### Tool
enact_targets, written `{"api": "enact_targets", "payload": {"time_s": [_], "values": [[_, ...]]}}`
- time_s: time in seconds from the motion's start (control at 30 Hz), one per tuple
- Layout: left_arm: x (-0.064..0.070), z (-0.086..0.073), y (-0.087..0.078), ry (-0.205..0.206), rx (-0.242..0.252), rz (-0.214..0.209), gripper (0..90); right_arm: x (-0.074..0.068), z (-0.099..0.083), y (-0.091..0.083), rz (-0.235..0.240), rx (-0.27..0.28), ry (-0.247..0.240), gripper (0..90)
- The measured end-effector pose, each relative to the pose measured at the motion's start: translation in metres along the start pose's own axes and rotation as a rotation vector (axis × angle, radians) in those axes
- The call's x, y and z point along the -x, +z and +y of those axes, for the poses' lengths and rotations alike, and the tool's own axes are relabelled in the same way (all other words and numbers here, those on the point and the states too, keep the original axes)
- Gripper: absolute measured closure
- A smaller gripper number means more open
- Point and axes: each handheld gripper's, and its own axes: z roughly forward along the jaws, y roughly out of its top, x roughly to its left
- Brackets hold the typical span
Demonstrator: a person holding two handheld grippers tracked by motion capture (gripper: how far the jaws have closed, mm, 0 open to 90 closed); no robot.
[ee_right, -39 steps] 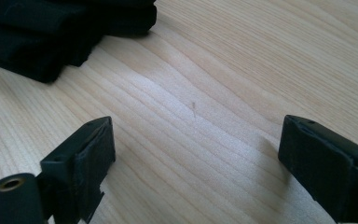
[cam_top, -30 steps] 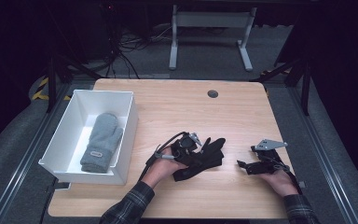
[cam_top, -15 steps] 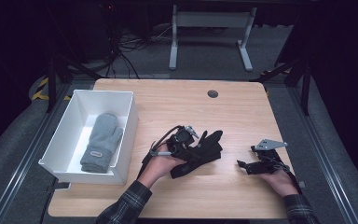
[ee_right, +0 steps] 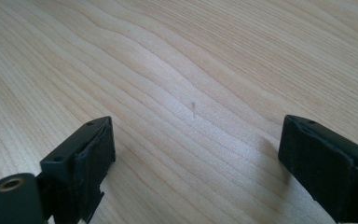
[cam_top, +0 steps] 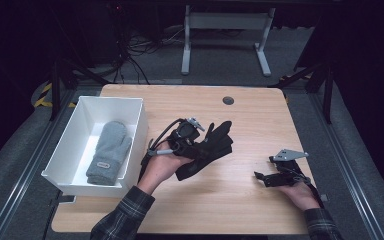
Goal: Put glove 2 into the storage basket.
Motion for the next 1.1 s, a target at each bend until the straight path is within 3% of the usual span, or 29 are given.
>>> {"api": "enact_targets", "payload": {"time_s": [0.53, 0.63, 0.7, 1.1], "values": [[-0.010, 0.002, -0.063, -0.032, 0.042, 0.087, 65.4, -0.001, 0.000, 0.001, -0.004, -0.002, 0.001, 9.9], [-0.014, -0.001, -0.079, -0.043, 0.054, 0.112, 65.4, -0.001, 0.001, 0.002, -0.005, -0.015, 0.000, 4.3], [-0.017, -0.004, -0.089, -0.048, 0.061, 0.127, 65.4, -0.001, 0.001, 0.003, -0.006, -0.026, -0.002, 0.3], [-0.045, -0.040, -0.138, -0.150, 0.097, 0.231, 65.5, -0.001, 0.002, 0.003, -0.004, -0.030, 0.003, 0.1]]}}
